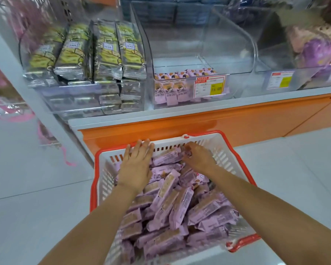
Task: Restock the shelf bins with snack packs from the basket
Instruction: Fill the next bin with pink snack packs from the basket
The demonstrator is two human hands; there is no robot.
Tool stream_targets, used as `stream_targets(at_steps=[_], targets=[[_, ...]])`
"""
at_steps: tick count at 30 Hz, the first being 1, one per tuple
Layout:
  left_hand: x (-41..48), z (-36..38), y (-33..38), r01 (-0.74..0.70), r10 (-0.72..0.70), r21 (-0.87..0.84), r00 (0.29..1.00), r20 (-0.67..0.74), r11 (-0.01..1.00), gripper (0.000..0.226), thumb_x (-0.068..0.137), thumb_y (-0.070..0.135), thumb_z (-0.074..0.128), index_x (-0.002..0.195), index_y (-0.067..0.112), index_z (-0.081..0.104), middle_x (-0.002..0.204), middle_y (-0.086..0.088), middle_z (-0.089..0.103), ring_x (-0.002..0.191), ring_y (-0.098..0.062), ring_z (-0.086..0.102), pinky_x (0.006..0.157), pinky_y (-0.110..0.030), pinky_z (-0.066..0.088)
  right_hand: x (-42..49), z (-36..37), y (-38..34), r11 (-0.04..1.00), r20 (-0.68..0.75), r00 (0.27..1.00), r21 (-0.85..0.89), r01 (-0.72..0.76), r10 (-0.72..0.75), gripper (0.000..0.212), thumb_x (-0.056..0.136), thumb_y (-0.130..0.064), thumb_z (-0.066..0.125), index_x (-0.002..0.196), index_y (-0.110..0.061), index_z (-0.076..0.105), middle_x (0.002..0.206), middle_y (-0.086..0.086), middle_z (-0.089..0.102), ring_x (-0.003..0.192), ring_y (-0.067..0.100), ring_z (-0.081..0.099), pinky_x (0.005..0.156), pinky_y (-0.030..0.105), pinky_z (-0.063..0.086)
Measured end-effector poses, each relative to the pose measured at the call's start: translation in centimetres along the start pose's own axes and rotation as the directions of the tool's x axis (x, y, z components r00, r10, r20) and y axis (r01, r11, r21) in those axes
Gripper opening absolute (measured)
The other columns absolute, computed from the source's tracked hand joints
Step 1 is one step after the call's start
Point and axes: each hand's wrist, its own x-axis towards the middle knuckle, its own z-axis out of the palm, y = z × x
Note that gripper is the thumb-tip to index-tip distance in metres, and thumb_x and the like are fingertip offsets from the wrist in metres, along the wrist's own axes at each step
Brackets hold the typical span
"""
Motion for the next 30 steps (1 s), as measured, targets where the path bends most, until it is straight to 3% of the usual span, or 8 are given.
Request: stream_targets(at_steps=[4,7,9,18,21,24,26,30], targets=[[0.2,0.2,0.1,0.005,-0.006,-0.027,0.999,-0.038,1.000,0.076,0.099,0.034,0.046,0.159,0.018,0.001,0.166,-0.004,-0.002,0.153,-0.027,-0.004,0.119,-0.046,-0.012,0.7,0.7,-0.1,0.999,-0.007,1.000,-0.048,0.022,-0.023,0.033,0.086,-0.017,0.067,0.118,-0.010,0.064,0.119,0.015,0.063,0.112,0.031,0.056,0.091,0.037,0.045],[0.1,0.3,0.0,0.007,-0.007,-0.017,1.000,-0.019,1.000,0.077,0.099,0.036,0.044,0.159,0.018,-0.003,0.166,-0.003,-0.006,0.152,-0.027,-0.007,0.121,-0.047,-0.010,0.8,1.1,0.3,0.994,0.011,1.000,-0.108,0.026,-0.025,0.009,0.083,-0.022,0.070,0.092,-0.019,0.067,0.112,0.015,0.064,0.110,0.029,0.053,0.092,0.036,0.044],[0.2,0.3,0.0,0.008,-0.008,-0.024,1.000,-0.017,1.000,0.077,0.100,0.035,0.044,0.158,0.019,-0.003,0.166,-0.003,-0.007,0.152,-0.026,-0.007,0.122,-0.047,-0.009,0.8,1.2,0.8,0.992,-0.005,1.000,-0.124,0.010,-0.010,0.020,0.082,-0.027,0.071,0.095,-0.013,0.065,0.112,0.010,0.062,0.108,0.026,0.051,0.090,0.034,0.043],[0.5,-3.4,1.0,-0.085,0.049,-0.336,0.992,-0.114,0.938,0.054,0.100,0.026,0.047,0.152,0.019,0.034,0.159,-0.005,0.026,0.144,-0.028,0.023,0.119,-0.040,0.013,-3.0,-5.8,-1.1,0.941,-0.113,0.991,0.324,0.101,-0.067,0.022,0.083,-0.019,0.074,0.104,-0.017,0.066,0.091,-0.002,0.067,0.081,0.011,0.060,0.075,0.024,0.050],[0.9,-6.3,2.6,-0.131,0.076,-0.609,0.990,-0.115,0.782,0.048,0.103,0.027,0.046,0.150,0.019,0.038,0.151,-0.002,0.041,0.135,-0.023,0.038,0.109,-0.034,0.028,-4.2,-9.1,-2.7,0.856,-0.127,0.983,0.486,0.175,-0.129,0.022,0.084,-0.020,0.076,0.102,-0.016,0.066,0.090,0.000,0.067,0.076,0.007,0.059,0.067,0.010,0.046],[1.1,-9.2,3.9,-0.140,0.071,-0.856,0.990,-0.121,0.498,0.036,0.103,0.026,0.050,0.139,0.023,0.050,0.125,0.001,0.061,0.111,-0.017,0.058,0.095,-0.034,0.047,-4.7,-11.5,-4.2,0.770,-0.133,0.976,0.600,0.219,-0.174,0.032,0.083,-0.020,0.076,0.111,-0.013,0.063,0.096,0.010,0.067,0.078,0.012,0.063,0.074,0.026,0.056],[1.4,-10.9,4.1,-0.143,0.034,-0.914,0.989,-0.141,0.379,0.026,0.102,0.018,0.052,0.127,0.022,0.057,0.110,0.000,0.068,0.100,-0.018,0.063,0.089,-0.036,0.051,-5.0,-12.9,-5.2,0.710,-0.184,0.965,0.655,0.260,-0.184,0.037,0.083,-0.018,0.077,0.116,-0.015,0.060,0.100,0.017,0.066,0.082,0.018,0.063,0.078,0.036,0.057],[1.6,-14.1,3.8,-0.091,-0.044,-0.976,0.994,-0.101,0.198,0.021,0.103,0.017,0.049,0.121,0.011,0.056,0.109,-0.009,0.069,0.102,-0.022,0.066,0.093,-0.038,0.052,-5.7,-15.6,-6.5,0.664,-0.198,0.948,0.678,0.316,-0.249,0.052,0.081,-0.016,0.077,0.122,-0.018,0.044,0.112,0.011,0.063,0.090,0.017,0.061,0.084,0.030,0.053]])
